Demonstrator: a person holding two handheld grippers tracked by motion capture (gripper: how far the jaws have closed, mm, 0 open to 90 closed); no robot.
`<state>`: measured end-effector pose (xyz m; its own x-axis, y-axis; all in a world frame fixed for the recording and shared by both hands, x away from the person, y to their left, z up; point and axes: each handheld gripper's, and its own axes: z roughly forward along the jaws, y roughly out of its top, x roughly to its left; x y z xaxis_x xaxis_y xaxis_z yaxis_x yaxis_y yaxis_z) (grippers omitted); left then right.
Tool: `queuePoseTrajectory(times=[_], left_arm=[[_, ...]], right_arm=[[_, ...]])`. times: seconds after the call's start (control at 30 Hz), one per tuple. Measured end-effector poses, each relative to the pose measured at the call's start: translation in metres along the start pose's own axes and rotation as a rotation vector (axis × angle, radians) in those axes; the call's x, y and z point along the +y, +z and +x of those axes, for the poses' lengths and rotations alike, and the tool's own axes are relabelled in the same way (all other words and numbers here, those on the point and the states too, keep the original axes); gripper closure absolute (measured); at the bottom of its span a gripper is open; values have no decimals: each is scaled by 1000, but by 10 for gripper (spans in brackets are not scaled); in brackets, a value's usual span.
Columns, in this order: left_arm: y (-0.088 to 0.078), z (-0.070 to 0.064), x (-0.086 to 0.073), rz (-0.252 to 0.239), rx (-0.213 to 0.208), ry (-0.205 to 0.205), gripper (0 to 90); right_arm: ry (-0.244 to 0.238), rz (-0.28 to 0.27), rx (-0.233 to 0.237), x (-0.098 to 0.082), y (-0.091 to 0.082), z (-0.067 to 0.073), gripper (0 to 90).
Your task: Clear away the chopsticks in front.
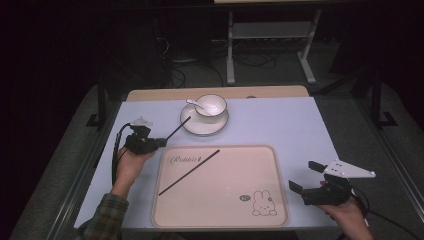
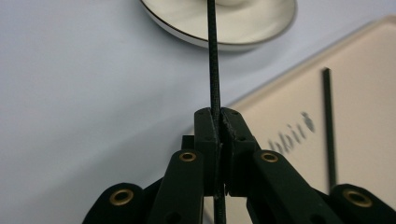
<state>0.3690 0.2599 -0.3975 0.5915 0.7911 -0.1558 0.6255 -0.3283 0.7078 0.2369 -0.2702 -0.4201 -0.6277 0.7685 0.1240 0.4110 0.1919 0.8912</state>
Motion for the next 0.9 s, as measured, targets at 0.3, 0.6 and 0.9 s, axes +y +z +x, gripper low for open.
queuePoseTrajectory(times=[0.3,0.6,0.9], left_arm=[[-8,-43,-23,14,-72,53,855],[-2,-70,-38,47,-128,89,854],[22,-92,-43,109,-145,139,854]], right_arm=[[-5,-2,4,0,0,0,0],[-6,1,4,1,1,0,0],[-11,2,5,1,2,1,0]])
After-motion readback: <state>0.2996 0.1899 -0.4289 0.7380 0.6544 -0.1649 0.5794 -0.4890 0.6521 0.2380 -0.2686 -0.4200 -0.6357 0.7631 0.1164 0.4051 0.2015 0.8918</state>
